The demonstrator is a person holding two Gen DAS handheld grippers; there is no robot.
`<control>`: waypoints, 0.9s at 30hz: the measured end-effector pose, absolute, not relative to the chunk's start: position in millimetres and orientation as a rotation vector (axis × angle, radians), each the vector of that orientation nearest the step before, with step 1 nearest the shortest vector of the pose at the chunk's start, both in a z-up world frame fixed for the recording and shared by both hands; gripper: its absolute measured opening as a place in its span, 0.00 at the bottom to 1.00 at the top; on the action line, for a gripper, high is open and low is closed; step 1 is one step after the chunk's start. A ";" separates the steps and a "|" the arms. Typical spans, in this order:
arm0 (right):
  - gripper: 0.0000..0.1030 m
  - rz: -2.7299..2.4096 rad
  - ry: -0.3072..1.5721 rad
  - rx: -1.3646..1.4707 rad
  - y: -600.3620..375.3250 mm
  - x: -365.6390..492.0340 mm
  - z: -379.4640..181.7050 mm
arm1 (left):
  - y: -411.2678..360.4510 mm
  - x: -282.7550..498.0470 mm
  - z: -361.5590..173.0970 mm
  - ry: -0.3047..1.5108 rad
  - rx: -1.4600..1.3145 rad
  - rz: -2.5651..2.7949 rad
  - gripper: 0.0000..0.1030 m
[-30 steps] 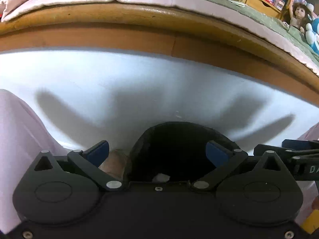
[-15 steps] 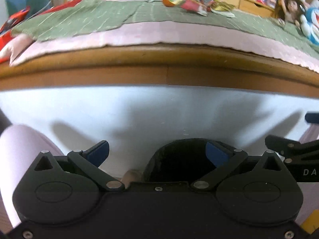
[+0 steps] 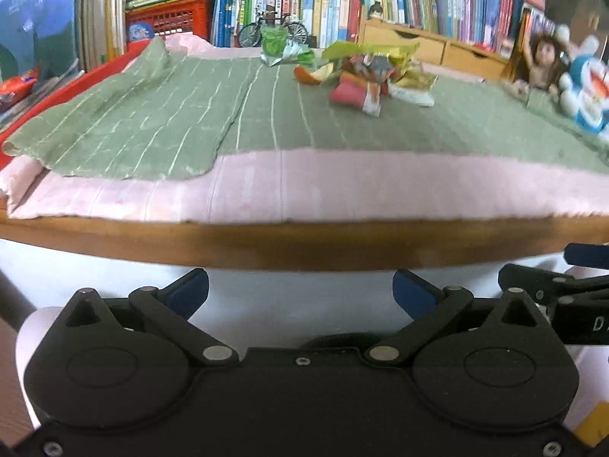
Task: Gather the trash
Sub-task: 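Raise both tools back over the trash on the cloth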
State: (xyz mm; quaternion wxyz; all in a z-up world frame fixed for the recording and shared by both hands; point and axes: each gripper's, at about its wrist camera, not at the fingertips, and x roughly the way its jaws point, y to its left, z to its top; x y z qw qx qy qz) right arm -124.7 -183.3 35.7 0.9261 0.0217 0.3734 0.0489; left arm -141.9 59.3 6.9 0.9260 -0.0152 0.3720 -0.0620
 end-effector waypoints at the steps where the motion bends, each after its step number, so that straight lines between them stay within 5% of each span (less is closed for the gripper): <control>1: 1.00 0.107 0.745 0.049 -185.7 -125.1 39.6 | 61.8 -140.1 10.5 0.757 -0.042 -0.136 1.00; 7: 1.00 0.190 0.568 -0.008 -191.1 -122.4 63.2 | 73.2 -119.7 40.8 0.685 -0.036 -0.149 1.00; 24: 1.00 0.301 0.567 0.024 -152.0 -29.4 77.1 | 86.5 -19.5 89.0 0.514 0.042 -0.127 0.99; 27: 0.92 0.308 0.575 0.091 -153.7 -7.3 73.4 | 81.0 -9.5 83.1 0.523 0.060 -0.143 0.99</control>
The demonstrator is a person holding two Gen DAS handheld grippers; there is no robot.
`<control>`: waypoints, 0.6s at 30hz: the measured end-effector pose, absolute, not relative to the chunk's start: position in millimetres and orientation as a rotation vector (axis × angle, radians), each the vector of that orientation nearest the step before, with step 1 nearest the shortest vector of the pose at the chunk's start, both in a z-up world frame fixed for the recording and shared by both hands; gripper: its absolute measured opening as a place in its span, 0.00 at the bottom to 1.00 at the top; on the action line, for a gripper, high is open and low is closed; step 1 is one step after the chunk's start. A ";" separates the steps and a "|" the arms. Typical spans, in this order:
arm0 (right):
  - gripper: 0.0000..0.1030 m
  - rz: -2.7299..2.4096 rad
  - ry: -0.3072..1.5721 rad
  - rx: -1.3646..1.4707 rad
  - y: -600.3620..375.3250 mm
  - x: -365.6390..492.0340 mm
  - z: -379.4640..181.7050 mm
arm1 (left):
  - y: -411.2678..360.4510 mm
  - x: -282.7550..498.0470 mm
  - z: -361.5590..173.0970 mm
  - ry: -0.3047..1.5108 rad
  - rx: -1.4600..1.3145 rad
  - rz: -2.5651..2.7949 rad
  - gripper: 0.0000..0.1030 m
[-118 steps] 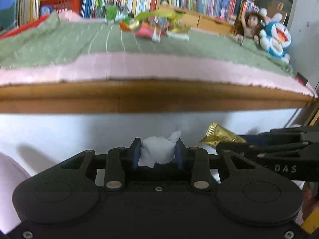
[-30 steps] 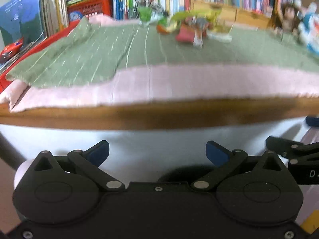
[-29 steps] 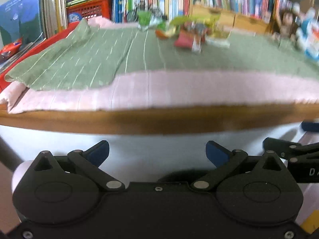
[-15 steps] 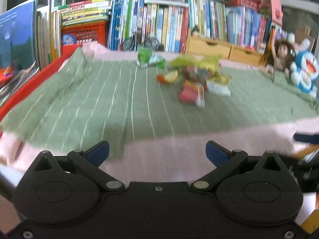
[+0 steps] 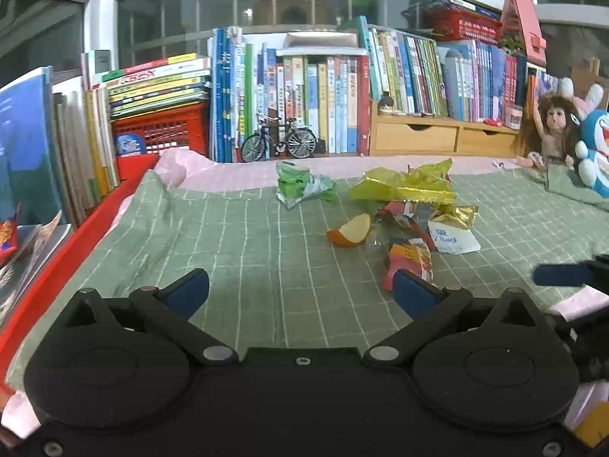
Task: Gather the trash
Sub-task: 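Raise both tools back over the trash on the cloth, then grasp the macaron snack bag with the right tool while the left tool grasps the apple slice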
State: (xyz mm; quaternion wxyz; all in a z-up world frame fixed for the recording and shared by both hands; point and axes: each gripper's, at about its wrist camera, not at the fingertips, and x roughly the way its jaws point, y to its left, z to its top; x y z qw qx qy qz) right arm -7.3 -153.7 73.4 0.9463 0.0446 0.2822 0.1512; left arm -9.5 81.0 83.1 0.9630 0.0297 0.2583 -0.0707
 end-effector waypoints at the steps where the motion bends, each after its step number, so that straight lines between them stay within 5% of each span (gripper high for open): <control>1: 0.91 0.314 0.580 0.101 -153.1 -0.4 71.8 | 79.7 -5.9 81.3 0.526 0.064 -0.148 0.99; 18: 0.77 0.274 0.691 0.009 -112.1 97.9 33.8 | 83.5 82.5 69.1 0.557 0.049 -0.152 0.99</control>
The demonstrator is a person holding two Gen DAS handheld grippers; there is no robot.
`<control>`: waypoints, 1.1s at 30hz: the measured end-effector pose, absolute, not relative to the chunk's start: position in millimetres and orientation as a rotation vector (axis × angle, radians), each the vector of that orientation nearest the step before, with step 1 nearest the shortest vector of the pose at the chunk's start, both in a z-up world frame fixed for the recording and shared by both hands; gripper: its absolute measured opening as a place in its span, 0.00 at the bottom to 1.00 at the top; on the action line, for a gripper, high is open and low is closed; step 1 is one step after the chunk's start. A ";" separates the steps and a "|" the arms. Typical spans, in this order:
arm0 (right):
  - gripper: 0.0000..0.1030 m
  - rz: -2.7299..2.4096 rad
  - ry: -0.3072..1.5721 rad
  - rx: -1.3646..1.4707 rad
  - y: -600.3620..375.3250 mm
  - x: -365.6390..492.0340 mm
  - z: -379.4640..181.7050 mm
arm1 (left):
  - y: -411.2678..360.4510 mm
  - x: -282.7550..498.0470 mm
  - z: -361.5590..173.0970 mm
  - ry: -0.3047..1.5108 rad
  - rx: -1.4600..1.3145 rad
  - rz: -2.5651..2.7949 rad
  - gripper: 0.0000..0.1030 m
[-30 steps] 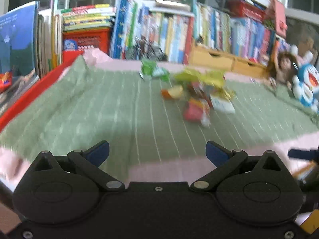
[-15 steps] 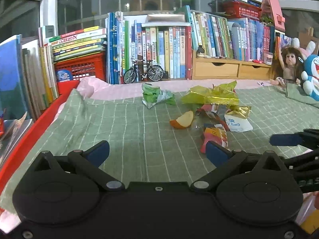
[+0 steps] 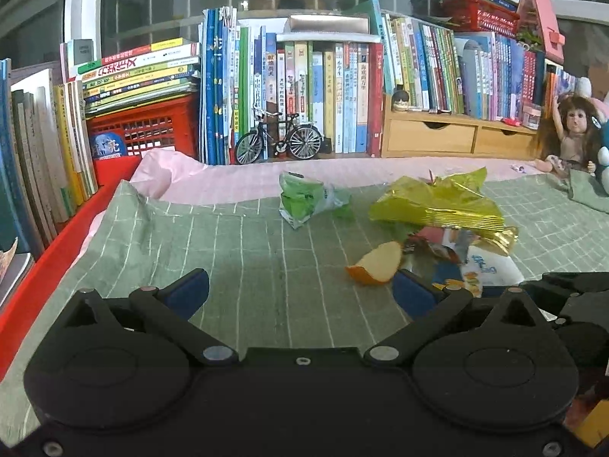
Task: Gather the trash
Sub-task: 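Grasp the macaron snack bag with the right tool while the left tool grasps the apple slice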
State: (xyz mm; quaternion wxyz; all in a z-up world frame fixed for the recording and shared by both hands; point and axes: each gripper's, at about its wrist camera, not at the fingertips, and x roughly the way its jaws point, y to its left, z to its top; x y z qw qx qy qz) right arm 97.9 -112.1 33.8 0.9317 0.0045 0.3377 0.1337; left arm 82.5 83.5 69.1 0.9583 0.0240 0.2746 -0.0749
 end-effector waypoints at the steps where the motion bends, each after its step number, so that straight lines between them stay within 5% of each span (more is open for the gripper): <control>1: 0.77 0.276 0.691 0.008 -111.1 99.0 33.8 | 83.2 86.4 67.9 0.563 0.046 -0.155 0.99; 4: 0.76 0.287 0.691 0.018 -110.0 101.9 33.5 | 82.1 95.6 64.0 0.583 0.023 -0.164 0.99; 6: 0.56 0.291 0.683 0.003 -109.2 102.3 33.4 | 81.2 101.7 60.3 0.601 -0.004 -0.167 0.99; 9: 0.47 0.299 0.665 -0.026 -110.2 101.7 34.1 | 77.5 110.1 54.8 0.621 -0.036 -0.173 0.99; 17: 0.48 0.290 0.638 -0.062 -126.3 77.5 36.7 | 66.3 139.1 43.5 0.706 -0.227 -0.196 0.99; 33: 0.50 0.291 0.633 -0.004 -158.7 51.6 31.1 | 19.2 171.2 24.4 0.758 -0.261 -0.008 0.81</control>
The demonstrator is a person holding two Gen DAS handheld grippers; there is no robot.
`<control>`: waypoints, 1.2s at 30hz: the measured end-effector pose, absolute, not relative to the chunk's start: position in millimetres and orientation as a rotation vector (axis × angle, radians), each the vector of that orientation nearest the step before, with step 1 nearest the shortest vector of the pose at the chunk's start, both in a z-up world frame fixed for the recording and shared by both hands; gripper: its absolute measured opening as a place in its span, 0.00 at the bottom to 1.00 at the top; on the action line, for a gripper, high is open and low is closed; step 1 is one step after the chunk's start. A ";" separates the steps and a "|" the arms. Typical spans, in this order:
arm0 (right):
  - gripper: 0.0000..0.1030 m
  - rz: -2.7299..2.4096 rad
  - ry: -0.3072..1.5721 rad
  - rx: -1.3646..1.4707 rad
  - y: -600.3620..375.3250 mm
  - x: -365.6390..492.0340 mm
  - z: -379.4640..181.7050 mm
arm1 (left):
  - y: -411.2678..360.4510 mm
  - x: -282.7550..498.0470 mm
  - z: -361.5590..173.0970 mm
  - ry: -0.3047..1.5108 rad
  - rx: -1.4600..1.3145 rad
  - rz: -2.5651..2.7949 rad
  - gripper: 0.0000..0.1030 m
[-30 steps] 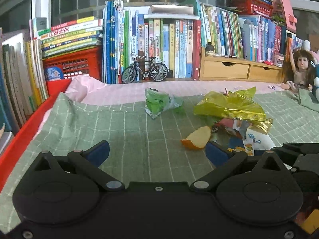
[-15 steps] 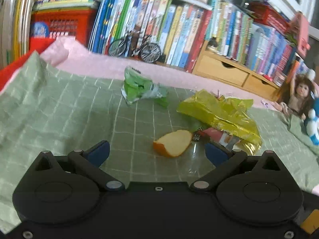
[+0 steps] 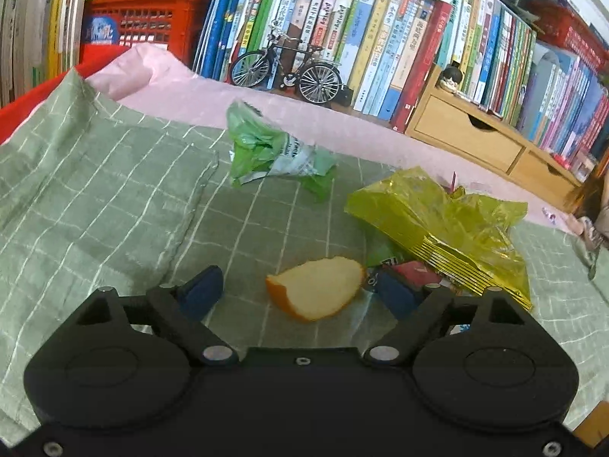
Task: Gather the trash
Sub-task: 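Grasp the macaron snack bag with the right tool while the left tool grasps the apple slice, then carry the snack bag and apple slice off the bed, lowering below the edge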
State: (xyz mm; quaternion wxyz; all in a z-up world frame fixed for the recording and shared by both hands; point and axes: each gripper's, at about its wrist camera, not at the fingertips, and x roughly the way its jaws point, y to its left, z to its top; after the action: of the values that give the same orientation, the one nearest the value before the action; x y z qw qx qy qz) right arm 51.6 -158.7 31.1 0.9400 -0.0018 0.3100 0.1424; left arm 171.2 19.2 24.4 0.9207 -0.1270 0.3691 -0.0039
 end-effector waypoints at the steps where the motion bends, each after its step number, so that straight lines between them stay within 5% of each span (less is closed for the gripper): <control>1: 0.50 0.292 0.631 -0.001 -159.7 51.6 30.7 | 15.9 170.7 24.2 0.750 -0.249 -0.002 0.76; 6: 0.52 0.293 0.627 0.007 -162.6 50.5 29.8 | 10.0 165.0 19.2 0.690 -0.234 0.012 0.48; 13: 0.55 0.292 0.627 0.030 -168.5 49.7 29.0 | 19.1 148.8 18.7 0.637 -0.257 -0.045 0.39; 23: 0.37 0.273 0.612 0.029 -171.7 45.1 33.7 | 36.9 109.1 24.4 0.602 -0.293 -0.104 0.37; 36: 0.37 0.266 0.569 0.029 -171.7 25.1 49.2 | 35.3 51.3 35.8 0.575 -0.262 -0.189 0.36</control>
State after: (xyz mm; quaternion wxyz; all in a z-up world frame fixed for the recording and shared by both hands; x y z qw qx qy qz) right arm 25.1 -171.7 49.2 0.9510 0.0143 0.2796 0.1309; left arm 51.3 35.3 35.8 0.9462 -0.1285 0.2823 -0.0926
